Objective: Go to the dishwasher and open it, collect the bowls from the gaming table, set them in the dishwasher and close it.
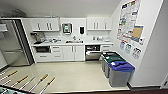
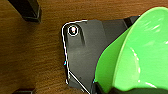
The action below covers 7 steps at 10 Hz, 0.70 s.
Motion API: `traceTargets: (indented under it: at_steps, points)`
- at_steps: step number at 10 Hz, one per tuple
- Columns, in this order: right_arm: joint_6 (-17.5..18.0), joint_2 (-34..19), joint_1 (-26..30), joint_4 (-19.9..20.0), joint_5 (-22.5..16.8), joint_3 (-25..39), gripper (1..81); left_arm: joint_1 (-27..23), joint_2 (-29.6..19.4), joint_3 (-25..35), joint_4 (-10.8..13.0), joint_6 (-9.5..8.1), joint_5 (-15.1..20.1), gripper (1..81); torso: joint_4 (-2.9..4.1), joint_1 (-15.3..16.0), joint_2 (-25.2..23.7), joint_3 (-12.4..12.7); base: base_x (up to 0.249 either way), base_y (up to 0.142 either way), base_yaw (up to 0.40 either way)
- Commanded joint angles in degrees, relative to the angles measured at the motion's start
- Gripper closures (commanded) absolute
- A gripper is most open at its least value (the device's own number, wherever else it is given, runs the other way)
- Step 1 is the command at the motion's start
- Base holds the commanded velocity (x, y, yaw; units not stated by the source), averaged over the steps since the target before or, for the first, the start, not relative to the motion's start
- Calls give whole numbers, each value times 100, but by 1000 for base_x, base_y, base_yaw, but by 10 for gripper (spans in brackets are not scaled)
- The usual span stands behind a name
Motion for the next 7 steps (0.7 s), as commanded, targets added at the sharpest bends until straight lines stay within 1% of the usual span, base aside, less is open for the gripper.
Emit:
traceTargets:
  at_steps: [1, 7]
  points:
    - [-13, -84, 199, -26, -253, -48, 811, -259, -100, -47, 51, 2, 201, 811, 0, 0, 0, 0, 162, 0, 0]
    - [-13, -76, 207, -26, -245, -57, 811, -268, -91, -47, 51, 2, 201, 811, 0, 0, 0, 0, 162, 0, 0]
